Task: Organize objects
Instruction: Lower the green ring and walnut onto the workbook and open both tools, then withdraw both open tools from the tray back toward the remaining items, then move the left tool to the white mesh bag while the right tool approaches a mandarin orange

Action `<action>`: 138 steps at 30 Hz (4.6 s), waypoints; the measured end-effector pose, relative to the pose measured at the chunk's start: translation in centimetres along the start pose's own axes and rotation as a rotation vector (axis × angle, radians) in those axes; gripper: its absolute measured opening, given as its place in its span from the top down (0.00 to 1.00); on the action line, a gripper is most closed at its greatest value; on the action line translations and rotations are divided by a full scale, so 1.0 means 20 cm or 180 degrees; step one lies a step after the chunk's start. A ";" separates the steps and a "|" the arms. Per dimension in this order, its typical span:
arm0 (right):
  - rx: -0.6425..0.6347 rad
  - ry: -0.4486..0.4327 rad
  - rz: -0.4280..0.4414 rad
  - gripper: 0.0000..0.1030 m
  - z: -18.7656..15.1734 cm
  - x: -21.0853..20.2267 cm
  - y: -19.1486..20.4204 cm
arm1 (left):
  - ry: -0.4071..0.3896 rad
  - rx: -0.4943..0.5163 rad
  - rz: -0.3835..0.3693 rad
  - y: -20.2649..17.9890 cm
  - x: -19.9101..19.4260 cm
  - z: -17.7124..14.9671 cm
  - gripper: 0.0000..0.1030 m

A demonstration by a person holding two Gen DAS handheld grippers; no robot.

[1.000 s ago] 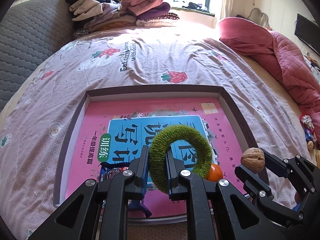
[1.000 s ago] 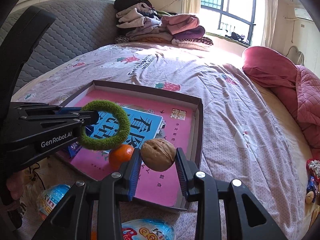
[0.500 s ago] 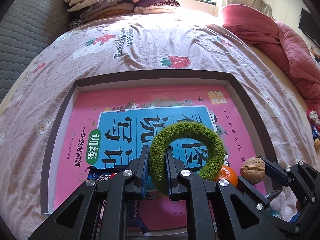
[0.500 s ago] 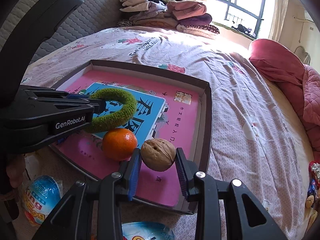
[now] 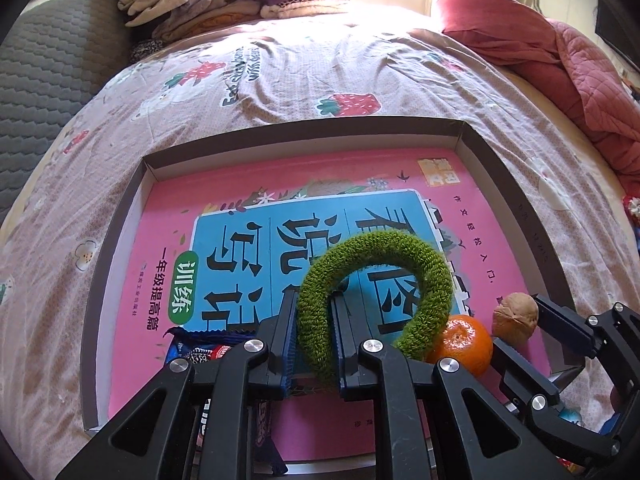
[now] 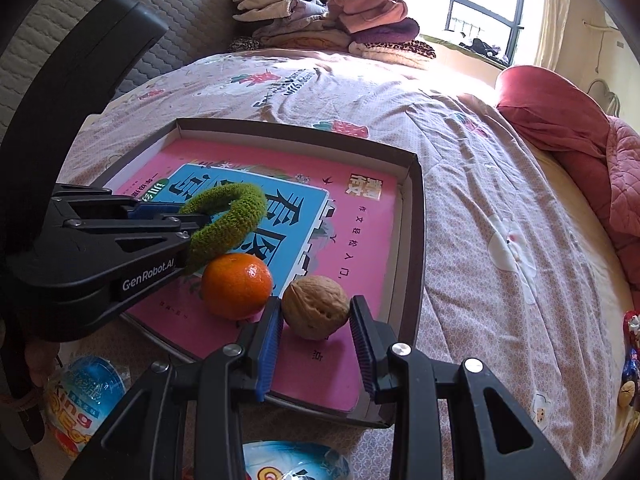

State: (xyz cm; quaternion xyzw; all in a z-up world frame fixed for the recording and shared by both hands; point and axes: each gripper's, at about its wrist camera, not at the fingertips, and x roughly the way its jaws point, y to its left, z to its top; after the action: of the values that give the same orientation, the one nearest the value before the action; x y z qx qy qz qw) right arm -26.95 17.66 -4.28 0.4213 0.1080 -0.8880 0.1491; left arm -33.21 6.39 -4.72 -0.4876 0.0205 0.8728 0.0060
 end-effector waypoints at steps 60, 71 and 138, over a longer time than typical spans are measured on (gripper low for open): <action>0.0055 -0.0547 0.0154 0.66 0.06 -0.44 0.11 | -0.0375 -0.0287 -0.0006 0.15 -0.54 -0.14 0.46; 0.0095 -0.0636 0.0157 0.66 0.04 -0.55 0.12 | -0.0482 -0.0303 0.0006 0.16 -0.67 -0.21 0.38; 0.0230 -0.0782 0.0172 0.62 -0.25 -0.82 0.17 | -0.0607 -0.0343 0.0109 0.27 -0.95 -0.59 0.38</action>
State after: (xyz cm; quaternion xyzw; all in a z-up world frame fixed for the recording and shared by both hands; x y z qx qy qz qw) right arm -12.30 18.96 5.30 0.3172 0.0455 -0.9319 0.1698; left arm -13.39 0.60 5.54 -0.4015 -0.0188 0.9151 -0.0332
